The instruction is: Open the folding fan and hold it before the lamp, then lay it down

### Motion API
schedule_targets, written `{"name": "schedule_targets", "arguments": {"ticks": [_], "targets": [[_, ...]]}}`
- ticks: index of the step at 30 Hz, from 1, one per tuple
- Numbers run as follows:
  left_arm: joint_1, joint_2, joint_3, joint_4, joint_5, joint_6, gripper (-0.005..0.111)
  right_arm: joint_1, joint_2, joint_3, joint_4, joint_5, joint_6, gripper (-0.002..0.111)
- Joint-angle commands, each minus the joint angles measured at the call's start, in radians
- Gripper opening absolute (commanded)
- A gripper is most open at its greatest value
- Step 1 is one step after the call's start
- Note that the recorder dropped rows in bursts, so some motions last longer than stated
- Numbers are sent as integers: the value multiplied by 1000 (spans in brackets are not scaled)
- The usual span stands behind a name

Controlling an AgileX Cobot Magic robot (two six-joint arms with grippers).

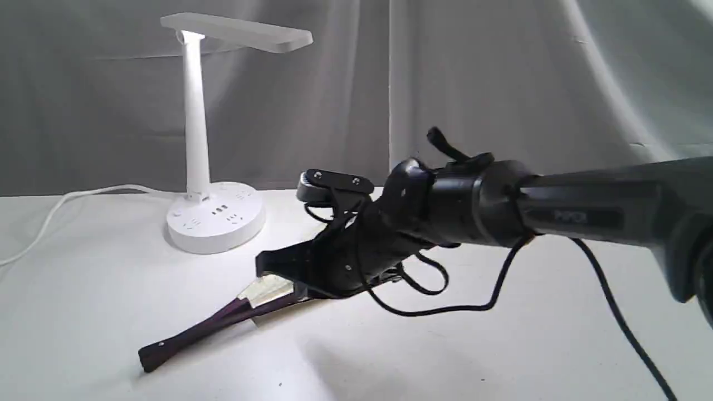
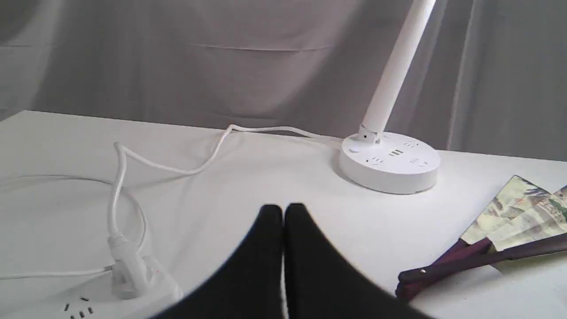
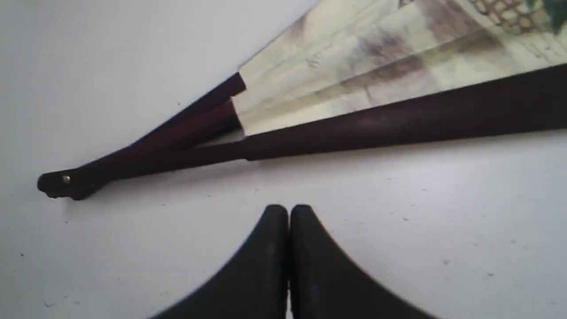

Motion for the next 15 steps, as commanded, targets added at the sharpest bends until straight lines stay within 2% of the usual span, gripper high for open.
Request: {"name": "schedule_targets", "arguments": {"ticks": [1, 7, 12, 15], "targets": [[2, -3, 5, 9, -9, 2, 0, -47, -23, 6, -42, 78, -11, 0], [2, -3, 5, -27, -48, -12, 0, -112, -23, 8, -54, 175, -100, 0], [2, -3, 5, -241, -159, -43, 0, -139, -23, 11, -54, 199, -166, 0], [2, -3, 5, -244, -192, -32, 0, -146, -23, 41, -35, 192, -216, 0]]}}
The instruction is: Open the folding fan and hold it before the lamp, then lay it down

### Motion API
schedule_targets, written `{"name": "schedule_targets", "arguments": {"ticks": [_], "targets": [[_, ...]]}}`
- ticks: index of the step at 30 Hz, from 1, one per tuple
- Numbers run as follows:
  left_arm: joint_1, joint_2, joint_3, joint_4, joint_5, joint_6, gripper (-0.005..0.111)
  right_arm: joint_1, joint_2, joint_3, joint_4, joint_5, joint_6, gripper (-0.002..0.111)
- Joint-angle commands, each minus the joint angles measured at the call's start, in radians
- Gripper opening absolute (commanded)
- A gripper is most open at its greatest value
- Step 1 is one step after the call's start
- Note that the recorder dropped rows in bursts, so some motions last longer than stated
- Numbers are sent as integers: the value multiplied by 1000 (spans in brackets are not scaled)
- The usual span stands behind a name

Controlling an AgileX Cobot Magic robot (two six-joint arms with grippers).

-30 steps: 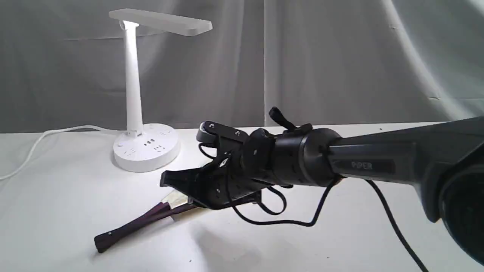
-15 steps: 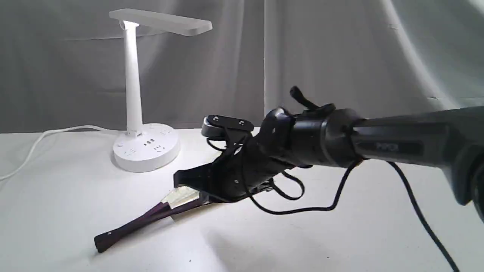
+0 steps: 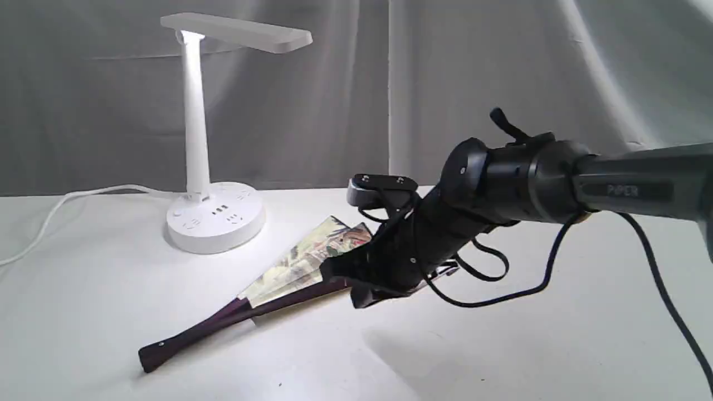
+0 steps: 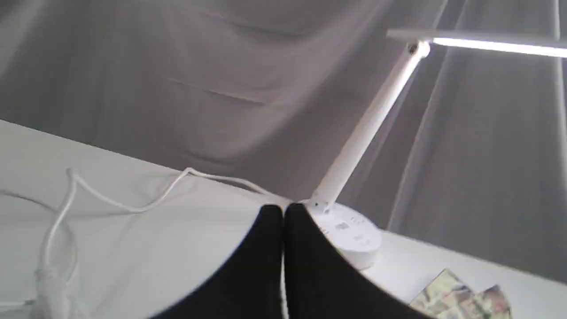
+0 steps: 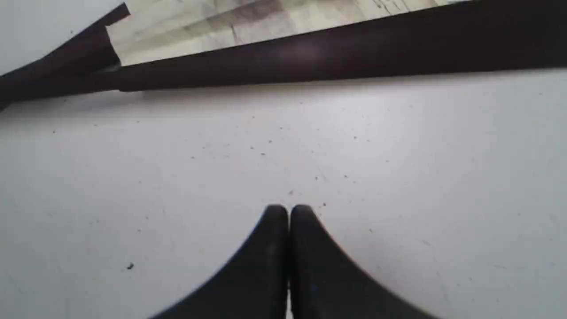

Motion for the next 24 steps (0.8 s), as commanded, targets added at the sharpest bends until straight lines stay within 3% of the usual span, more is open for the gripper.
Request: {"name": "schedule_targets", "arguments": {"ticks": [1, 8, 14, 20, 24], "targets": [[2, -3, 5, -15, -47, 6, 0, -12, -12, 39, 18, -21, -66, 0], [2, -3, 5, 12, -85, -5, 0, -12, -22, 41, 18, -63, -80, 0], [2, -3, 5, 12, -246, 3, 0, -12, -30, 41, 8, -35, -199, 0], [2, 16, -140, 12, -80, -92, 0, -12, -35, 41, 7, -41, -229, 0], [0, 211, -332, 12, 176, -75, 0, -12, -35, 41, -8, -25, -270, 0]]}}
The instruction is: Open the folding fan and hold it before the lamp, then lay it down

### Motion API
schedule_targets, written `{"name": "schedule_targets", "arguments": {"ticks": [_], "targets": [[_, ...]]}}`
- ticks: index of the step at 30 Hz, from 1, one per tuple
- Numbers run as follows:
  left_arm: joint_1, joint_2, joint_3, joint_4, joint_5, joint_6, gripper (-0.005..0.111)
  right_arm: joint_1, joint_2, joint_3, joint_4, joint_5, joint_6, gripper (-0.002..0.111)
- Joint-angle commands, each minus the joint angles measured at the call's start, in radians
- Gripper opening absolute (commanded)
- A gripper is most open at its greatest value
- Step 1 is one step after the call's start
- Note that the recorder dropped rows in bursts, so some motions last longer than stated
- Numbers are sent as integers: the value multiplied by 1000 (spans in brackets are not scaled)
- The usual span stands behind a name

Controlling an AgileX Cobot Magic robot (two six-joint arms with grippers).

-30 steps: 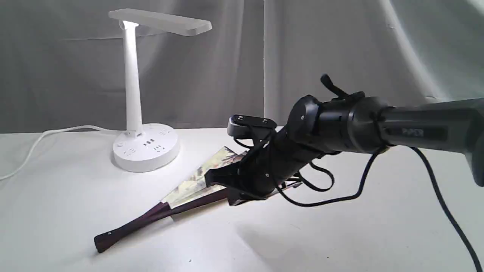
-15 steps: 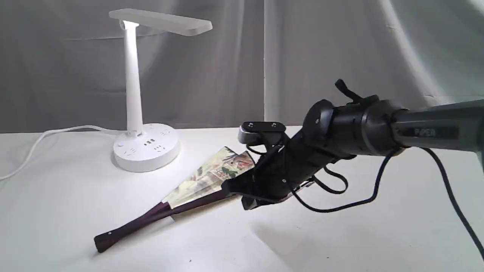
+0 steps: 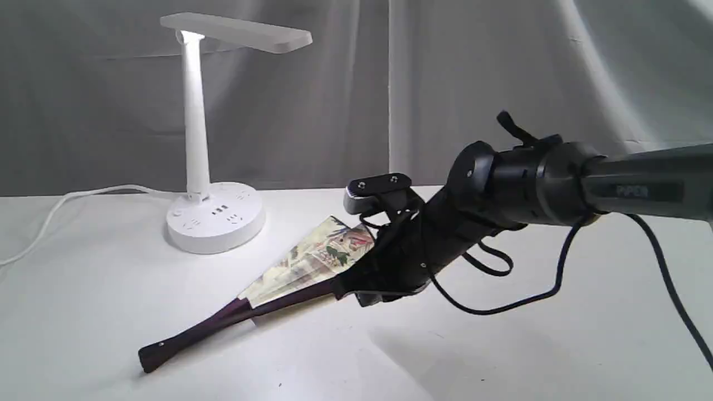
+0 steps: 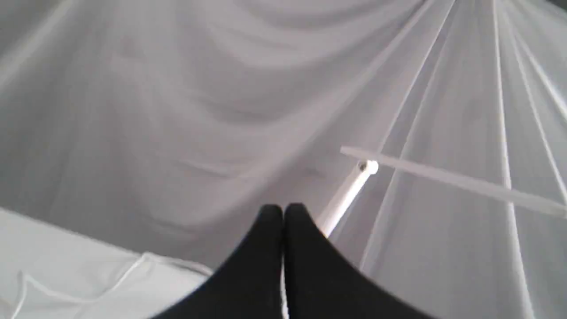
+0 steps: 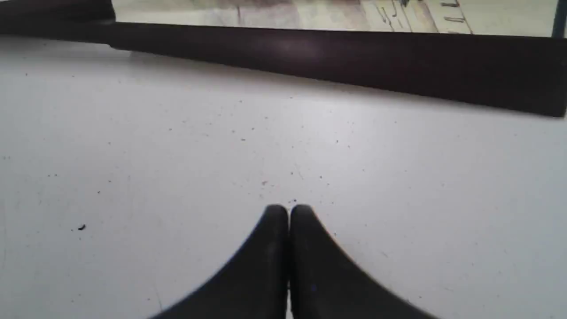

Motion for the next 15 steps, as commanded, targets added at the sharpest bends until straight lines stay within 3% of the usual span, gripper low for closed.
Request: {"name": "schedule_targets", "arguments": {"ticks": [1, 4, 11, 15], "targets": [[0, 201, -146, -4, 214, 3, 0, -4, -16, 3, -25, 21, -32, 0], [0, 408, -240, -71, 279, 122, 0, -4, -16, 3, -48, 38, -32, 0], [-2, 911, -402, -322, 292, 476, 0, -4, -16, 3, -83, 38, -22, 0], [-56, 1152, -530, -482, 347, 742, 0, -4, -16, 3, -83, 70, -2, 0]]}}
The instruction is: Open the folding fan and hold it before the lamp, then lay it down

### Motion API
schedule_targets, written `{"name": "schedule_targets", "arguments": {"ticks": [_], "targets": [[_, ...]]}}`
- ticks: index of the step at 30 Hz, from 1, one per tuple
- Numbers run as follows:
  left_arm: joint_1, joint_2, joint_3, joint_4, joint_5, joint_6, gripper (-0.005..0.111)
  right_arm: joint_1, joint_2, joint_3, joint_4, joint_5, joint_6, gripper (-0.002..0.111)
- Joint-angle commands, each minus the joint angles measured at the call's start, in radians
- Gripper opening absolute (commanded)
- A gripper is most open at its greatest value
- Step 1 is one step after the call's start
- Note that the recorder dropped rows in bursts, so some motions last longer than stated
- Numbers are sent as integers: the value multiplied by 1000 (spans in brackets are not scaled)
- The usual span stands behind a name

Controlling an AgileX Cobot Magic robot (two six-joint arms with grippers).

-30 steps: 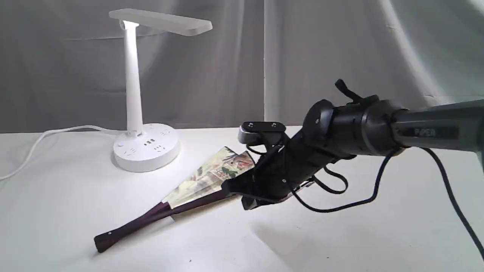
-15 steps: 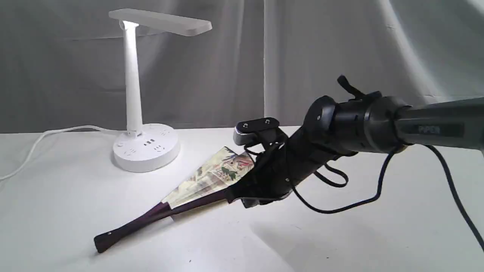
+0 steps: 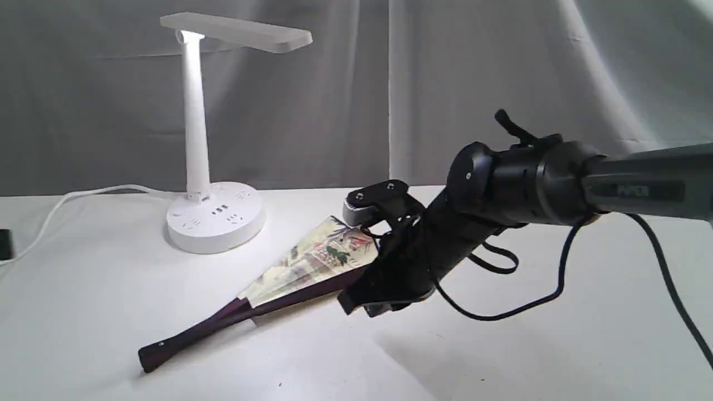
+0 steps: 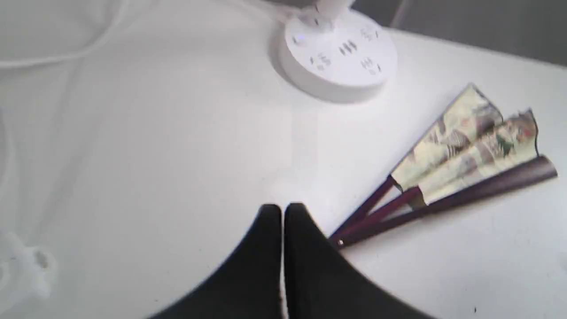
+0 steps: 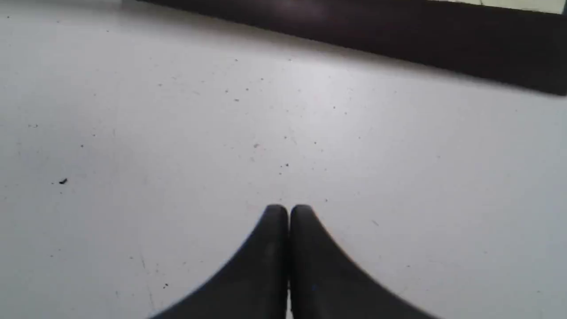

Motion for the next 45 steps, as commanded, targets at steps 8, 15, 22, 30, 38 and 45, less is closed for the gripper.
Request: {"name": "schedule_targets", "arguments": {"ticks": [8, 15, 22, 30, 38, 45], "targets": [[-209, 498, -230, -119, -135, 370, 0, -4, -15, 3, -9, 46, 8, 0], [-213, 728, -232, -119, -463, 392, 0, -2, -15, 3, -5, 38, 11, 0], [-213, 921, -314, -119, -475, 447, 0, -2, -4, 3, 64, 15, 14, 0], [-213, 1044, -414, -121, -294, 426, 0, -2, 58, 3, 79, -46, 14, 0], [-214, 1049, -418, -129, -85, 428, 0, -2, 75, 3, 79, -114, 97, 0], [-228, 1049, -418, -135, 43, 435, 0, -2, 75, 3, 82, -97, 150, 0]]}}
